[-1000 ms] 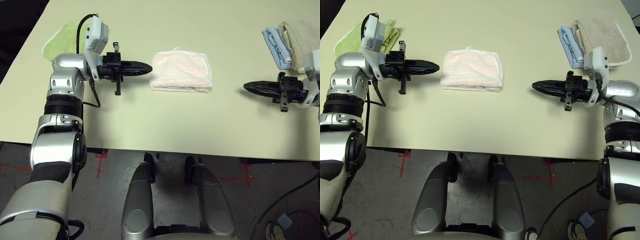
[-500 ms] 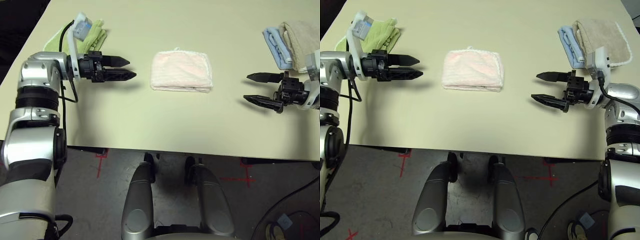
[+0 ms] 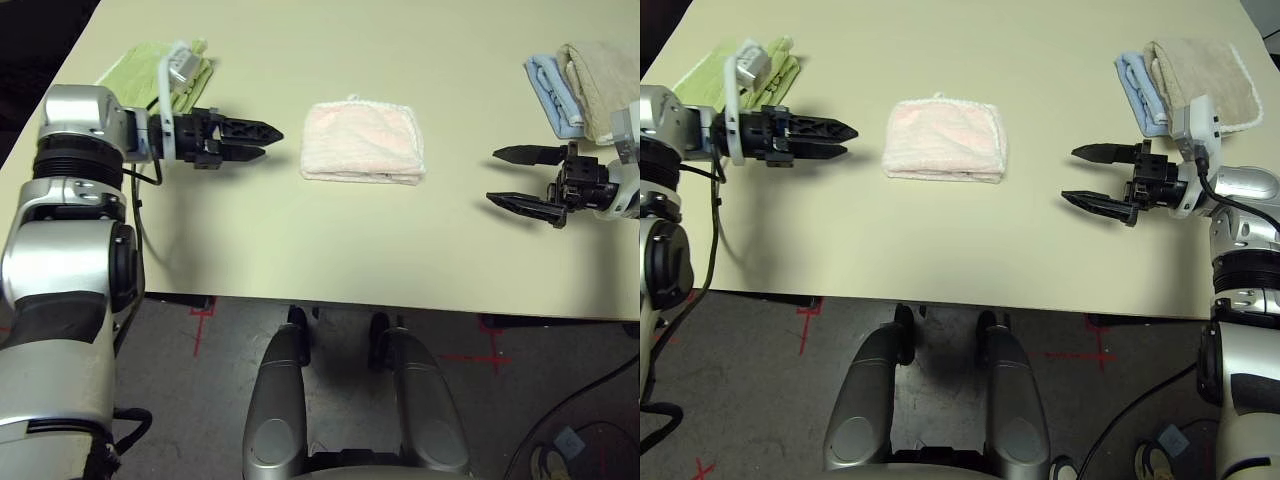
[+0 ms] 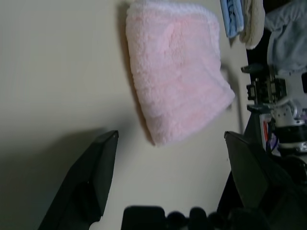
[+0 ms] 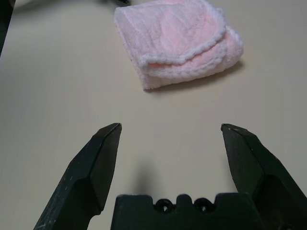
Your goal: Fold the towel and set it aside.
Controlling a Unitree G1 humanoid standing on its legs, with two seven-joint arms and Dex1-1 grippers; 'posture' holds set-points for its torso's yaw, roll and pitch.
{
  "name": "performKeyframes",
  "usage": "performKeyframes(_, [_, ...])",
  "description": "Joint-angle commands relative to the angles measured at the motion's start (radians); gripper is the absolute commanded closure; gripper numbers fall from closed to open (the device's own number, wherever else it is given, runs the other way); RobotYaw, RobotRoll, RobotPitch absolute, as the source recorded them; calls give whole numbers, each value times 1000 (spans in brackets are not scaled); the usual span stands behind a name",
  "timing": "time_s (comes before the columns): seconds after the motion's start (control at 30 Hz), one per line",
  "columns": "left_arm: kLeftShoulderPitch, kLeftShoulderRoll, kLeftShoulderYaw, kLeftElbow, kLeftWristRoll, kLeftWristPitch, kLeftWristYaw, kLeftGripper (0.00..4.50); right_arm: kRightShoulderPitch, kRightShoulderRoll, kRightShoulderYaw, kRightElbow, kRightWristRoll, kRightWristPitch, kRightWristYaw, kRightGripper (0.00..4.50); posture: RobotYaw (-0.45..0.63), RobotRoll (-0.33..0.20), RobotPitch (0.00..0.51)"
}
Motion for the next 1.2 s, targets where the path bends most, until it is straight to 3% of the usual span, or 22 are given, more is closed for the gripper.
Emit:
performKeyframes(0.03, [-3,-55,44,42,-22,-41,81,26,23,-6,-10,-22,13,10,-4,0,-10,0,337])
performKeyframes(0.3, [-34,-157,126,116,-33,-168,232,26,37,-5,-8,-53,21,21,-19,0,-26,0,337])
performKeyframes(0.77, [-44,-221,31,100,9,-169,181,26,38,-3,-7,-49,23,15,-36,0,-30,0,336])
performKeyframes(0.87, [-46,-224,29,100,8,-173,185,619,36,-2,-6,-48,22,13,-38,0,-29,0,336])
performKeyframes(1.2, [-48,-231,12,83,-2,-155,175,4485,23,1,-5,-27,19,4,-41,0,-24,0,337])
